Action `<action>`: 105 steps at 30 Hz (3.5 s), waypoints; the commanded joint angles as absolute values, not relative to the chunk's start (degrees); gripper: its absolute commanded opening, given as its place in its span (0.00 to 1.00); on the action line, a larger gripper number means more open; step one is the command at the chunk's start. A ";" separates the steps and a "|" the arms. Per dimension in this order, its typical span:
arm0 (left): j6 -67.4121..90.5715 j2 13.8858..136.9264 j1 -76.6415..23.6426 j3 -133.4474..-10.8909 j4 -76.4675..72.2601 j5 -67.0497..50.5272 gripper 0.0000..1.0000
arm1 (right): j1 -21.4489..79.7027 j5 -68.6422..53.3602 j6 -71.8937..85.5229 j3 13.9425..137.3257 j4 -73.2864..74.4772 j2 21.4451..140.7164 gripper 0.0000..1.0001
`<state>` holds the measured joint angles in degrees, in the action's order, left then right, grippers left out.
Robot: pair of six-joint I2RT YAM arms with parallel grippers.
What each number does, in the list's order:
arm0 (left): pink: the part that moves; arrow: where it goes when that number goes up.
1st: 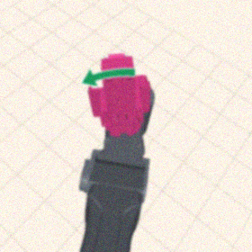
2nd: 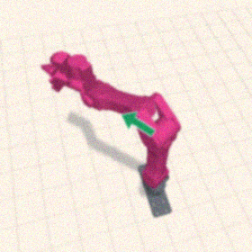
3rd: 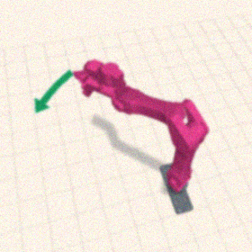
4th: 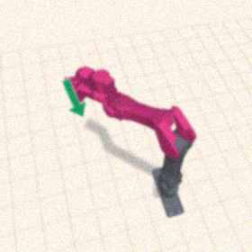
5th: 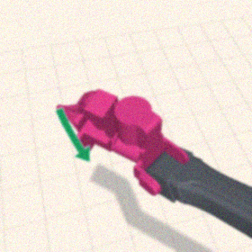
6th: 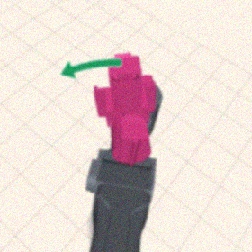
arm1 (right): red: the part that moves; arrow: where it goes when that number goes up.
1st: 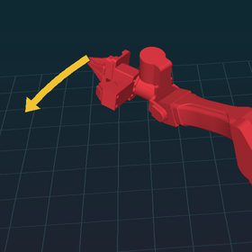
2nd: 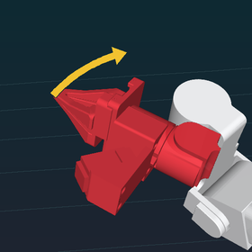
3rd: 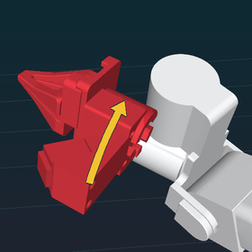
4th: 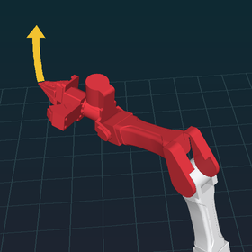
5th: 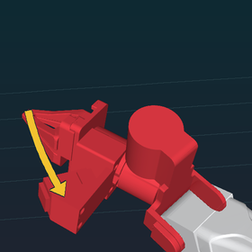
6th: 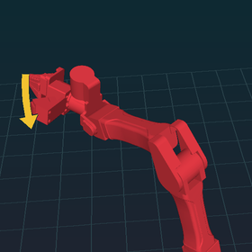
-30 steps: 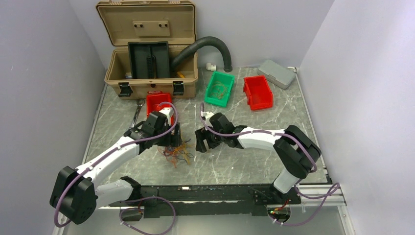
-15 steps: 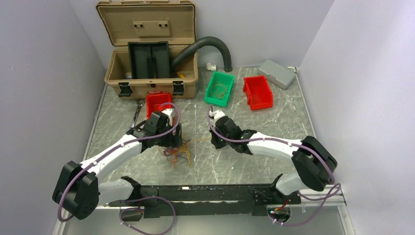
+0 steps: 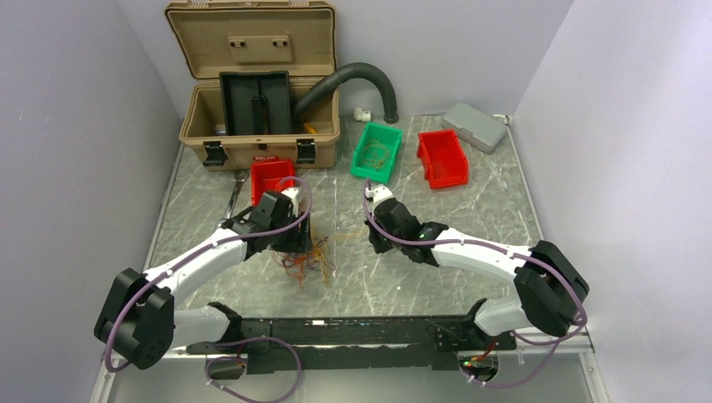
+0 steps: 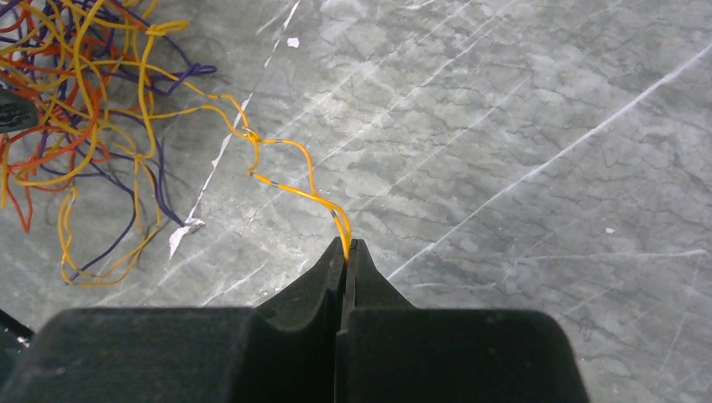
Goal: Untangle the cables
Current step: Untie the cable.
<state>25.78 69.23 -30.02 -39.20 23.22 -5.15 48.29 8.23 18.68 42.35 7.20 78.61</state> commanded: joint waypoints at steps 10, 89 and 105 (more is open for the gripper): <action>26.63 70.27 -29.79 -41.12 23.56 -5.33 0.07 | 45.50 23.23 21.02 43.46 13.65 70.36 0.00; 18.41 99.26 -43.77 -62.15 -9.12 -25.46 0.57 | 26.10 -14.08 20.39 74.43 25.19 60.40 0.00; 24.82 88.83 -34.66 -42.22 -3.73 -16.52 0.00 | 25.09 45.69 22.04 75.72 28.87 48.60 0.00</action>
